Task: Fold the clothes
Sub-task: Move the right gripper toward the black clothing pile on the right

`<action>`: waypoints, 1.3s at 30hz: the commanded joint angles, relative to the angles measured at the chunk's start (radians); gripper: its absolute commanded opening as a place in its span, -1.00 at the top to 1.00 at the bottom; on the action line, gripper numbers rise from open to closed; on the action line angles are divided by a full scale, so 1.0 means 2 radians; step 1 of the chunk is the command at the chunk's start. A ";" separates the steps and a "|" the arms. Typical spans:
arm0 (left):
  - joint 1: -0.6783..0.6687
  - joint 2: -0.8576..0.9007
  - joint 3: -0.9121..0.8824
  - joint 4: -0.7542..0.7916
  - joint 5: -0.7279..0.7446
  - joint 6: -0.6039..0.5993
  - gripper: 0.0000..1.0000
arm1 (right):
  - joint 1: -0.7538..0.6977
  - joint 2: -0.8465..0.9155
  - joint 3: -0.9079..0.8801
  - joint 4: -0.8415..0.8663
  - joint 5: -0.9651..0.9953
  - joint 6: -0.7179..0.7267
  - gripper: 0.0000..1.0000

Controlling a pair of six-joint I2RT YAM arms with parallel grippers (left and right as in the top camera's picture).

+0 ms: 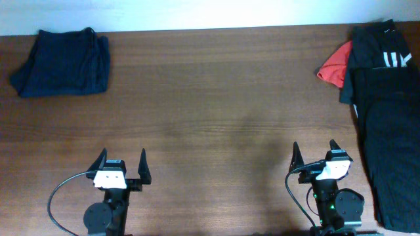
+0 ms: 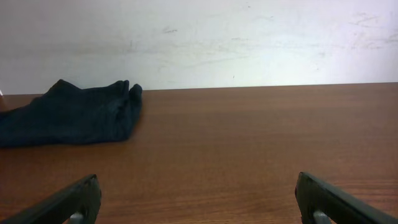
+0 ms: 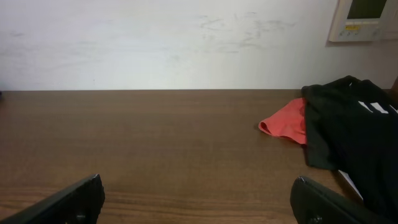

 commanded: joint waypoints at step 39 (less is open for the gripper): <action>0.003 -0.002 -0.003 -0.001 0.000 0.010 -0.99 | 0.003 -0.002 -0.002 0.008 -0.108 0.127 -0.98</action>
